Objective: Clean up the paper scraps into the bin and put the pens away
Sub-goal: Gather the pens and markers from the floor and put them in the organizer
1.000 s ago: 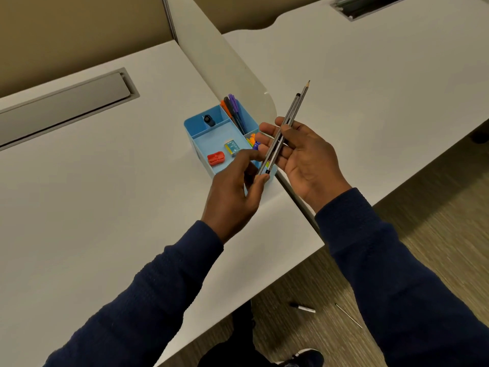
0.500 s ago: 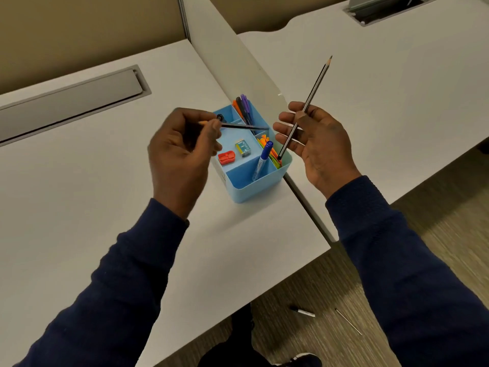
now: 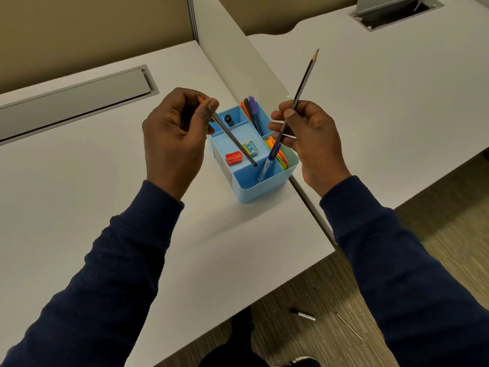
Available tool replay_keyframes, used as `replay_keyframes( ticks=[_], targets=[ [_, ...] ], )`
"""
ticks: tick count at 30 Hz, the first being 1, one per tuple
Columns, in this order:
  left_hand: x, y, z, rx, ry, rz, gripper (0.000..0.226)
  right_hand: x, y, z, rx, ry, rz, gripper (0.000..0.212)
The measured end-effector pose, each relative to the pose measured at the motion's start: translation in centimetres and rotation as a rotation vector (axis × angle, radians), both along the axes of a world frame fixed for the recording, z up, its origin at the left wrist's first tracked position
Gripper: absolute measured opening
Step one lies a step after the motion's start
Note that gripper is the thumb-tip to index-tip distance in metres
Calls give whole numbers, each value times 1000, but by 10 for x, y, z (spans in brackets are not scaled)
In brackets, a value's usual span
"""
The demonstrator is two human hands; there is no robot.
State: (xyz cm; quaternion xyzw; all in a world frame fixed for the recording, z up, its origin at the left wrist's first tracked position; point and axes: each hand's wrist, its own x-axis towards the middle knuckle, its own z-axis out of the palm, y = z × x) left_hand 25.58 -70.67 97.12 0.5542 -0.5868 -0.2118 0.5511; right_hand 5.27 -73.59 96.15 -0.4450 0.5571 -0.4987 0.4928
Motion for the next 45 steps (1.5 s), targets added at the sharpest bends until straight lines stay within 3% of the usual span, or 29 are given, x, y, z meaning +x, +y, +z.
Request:
replay_keyframes(
  ticks=[8,14,18,21,32,45],
  targets=[
    [3,-14,1,-33,-48,-6,19,15,-13,7,-126,225,2,19],
    [2,-14,-8,-27,-68,13,21,25,-16,5,-164,222,89,11],
    [10,-28,1,-129,-3,102,22,41,-33,13,-216,124,87,10],
    [14,-43,6,-175,8,199,22,59,-56,23,-289,160,94,11],
    [14,-69,-42,-27,-41,270,21,89,-101,-1,-276,727,298,16],
    [9,-77,-72,254,89,299,18,95,-114,-25,-201,1148,572,22]
  ],
)
